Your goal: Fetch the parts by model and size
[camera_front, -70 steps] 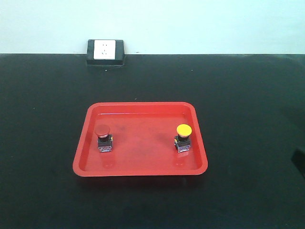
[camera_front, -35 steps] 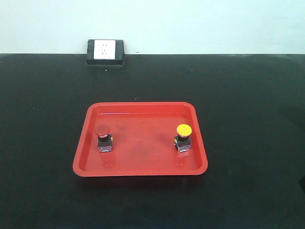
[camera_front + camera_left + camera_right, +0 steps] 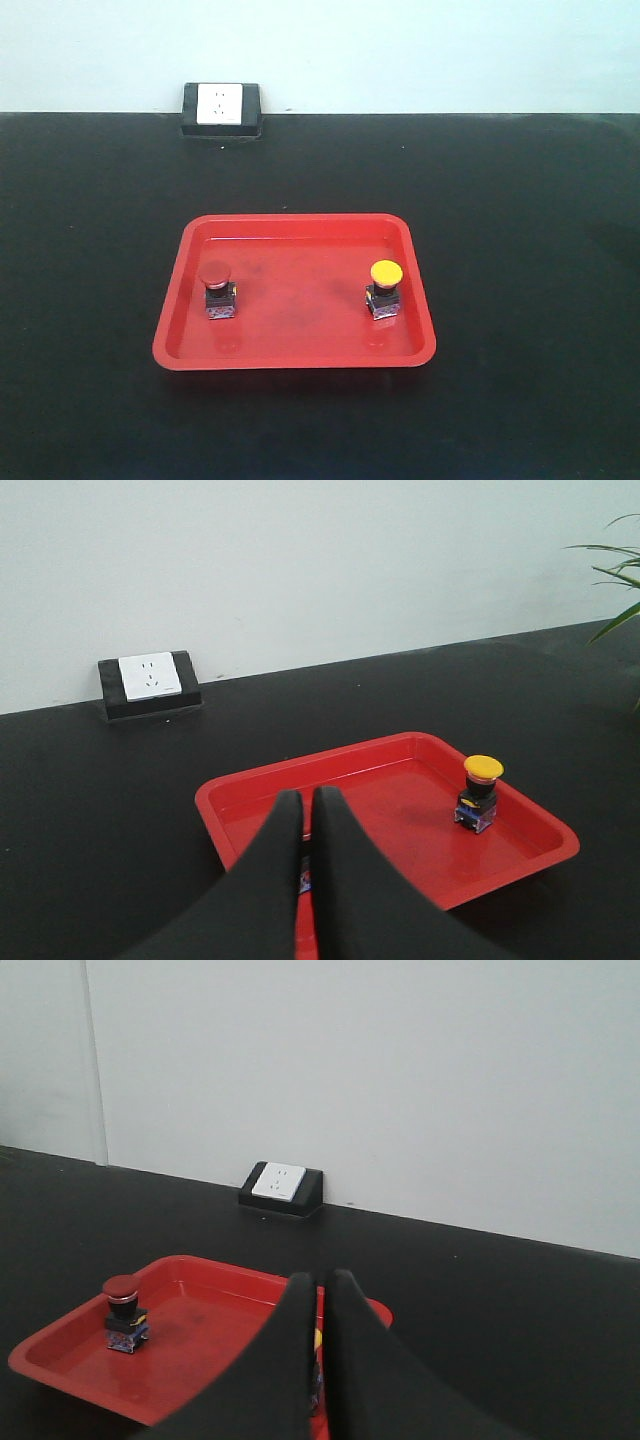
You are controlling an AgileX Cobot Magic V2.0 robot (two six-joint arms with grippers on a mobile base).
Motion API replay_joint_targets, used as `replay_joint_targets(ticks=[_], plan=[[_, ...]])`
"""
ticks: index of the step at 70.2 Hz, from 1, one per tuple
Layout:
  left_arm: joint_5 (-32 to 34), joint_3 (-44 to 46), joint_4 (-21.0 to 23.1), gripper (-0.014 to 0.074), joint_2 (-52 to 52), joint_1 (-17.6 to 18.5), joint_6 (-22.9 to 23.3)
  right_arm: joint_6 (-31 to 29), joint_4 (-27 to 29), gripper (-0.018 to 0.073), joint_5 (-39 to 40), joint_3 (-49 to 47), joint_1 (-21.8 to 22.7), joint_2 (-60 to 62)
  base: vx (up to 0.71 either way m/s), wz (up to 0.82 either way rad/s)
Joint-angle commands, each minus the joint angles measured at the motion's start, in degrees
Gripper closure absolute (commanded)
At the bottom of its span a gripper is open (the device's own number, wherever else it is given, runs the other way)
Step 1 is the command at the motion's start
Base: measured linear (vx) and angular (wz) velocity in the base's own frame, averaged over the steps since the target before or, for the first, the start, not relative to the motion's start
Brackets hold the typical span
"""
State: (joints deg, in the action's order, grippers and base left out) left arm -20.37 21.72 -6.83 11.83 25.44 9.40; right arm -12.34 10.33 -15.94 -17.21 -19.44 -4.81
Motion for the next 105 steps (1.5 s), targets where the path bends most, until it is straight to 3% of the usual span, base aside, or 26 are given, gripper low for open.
replay_joint_targets(ticks=[1,30,35,46,58,67,80,105], plan=[[4.1,1.3,0.2,0.0605,0.4,0.2,0.1,0.1,0.3,0.0569,3.6,-1.4,0.2,-0.8,0.0,0.0],[4.9,-0.5,0.6,0.0605,0.4,0.2,0.1,-0.1,0.3,0.0569,3.6,-1.4,0.2,-0.8,0.0,0.0],[5.2,-2.5,0.9,0.0605,0.4,-1.1,0.1,-0.1,0.3,0.0569,3.6,-1.4,0.2,-0.8,0.0,0.0],[5.3,-7.4,3.6,0.0605,-2.3,-9.4,0.1,-0.1,0.3,0.0569,3.4,-1.4,0.2,-0.8,0.0,0.0],[8.1,-12.4,3.6,0.0605,-8.6,-19.3,-0.1,-0.1,0.3,0.0569,3.4,-1.4,0.2,-0.8,0.0,0.0],[12.7,-16.9,3.6,0.0605,-13.5,-24.2,-1.7,-0.1,0.3,0.0569,3.4,-1.4,0.2,-0.8,0.0,0.0],[22.6,-23.7,3.6,0.0604,-13.3,-25.1,-4.4,-0.1,0.3,0.0569,3.4,-1.4,0.2,-0.8,0.0,0.0],[22.0,-23.6,4.4,0.0603,-13.3,-25.1,-6.4,-0.1,0.3,0.0569,3.4,-1.4,0.2,-0.8,0.0,0.0]])
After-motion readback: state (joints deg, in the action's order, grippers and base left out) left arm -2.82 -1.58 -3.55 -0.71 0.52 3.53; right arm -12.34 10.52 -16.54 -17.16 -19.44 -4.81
